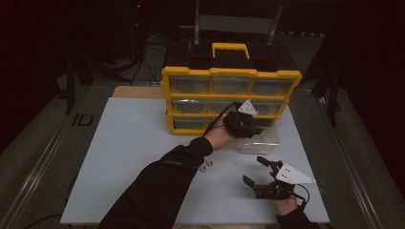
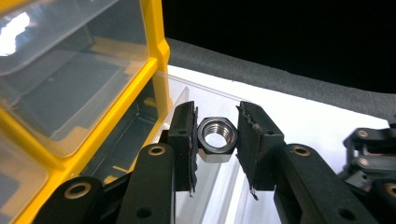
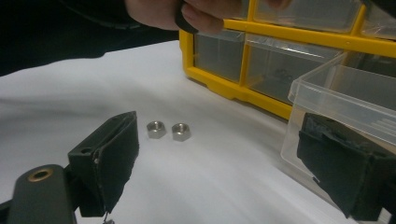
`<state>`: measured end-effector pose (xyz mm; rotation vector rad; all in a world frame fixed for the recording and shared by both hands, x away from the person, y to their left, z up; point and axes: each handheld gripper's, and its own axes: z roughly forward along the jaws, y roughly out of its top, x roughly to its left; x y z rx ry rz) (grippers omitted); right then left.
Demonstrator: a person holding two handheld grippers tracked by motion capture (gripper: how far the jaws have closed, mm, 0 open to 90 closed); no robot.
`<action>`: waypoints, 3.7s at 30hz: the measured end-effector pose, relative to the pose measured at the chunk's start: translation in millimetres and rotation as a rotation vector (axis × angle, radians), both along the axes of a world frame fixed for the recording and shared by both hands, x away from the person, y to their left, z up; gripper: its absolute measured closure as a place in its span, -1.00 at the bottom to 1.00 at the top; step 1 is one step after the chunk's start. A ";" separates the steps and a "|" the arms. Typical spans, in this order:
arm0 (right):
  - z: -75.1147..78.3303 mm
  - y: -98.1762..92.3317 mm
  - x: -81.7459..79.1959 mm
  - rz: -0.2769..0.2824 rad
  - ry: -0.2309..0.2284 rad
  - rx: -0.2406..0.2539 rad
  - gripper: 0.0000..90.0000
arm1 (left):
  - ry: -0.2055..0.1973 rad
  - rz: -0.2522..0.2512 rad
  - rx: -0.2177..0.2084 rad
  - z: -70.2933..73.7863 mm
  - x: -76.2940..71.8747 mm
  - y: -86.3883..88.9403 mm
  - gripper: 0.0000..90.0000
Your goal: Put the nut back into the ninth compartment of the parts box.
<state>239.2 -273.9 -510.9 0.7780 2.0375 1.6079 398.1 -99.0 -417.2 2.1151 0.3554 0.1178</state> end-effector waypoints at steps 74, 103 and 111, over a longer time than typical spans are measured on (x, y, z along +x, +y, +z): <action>-1.5 1.6 1.3 0.013 0.017 -0.010 -0.71 | 0.114 -0.012 0.050 6.2 -2.5 26.9 -0.90; -1.2 2.5 1.2 0.013 0.019 -0.013 -0.71 | 0.072 0.056 0.068 -1.8 -30.6 103.5 -0.90; -1.0 3.1 1.0 0.013 0.019 -0.014 -0.70 | 0.086 0.079 0.064 -14.7 -38.0 120.5 -0.90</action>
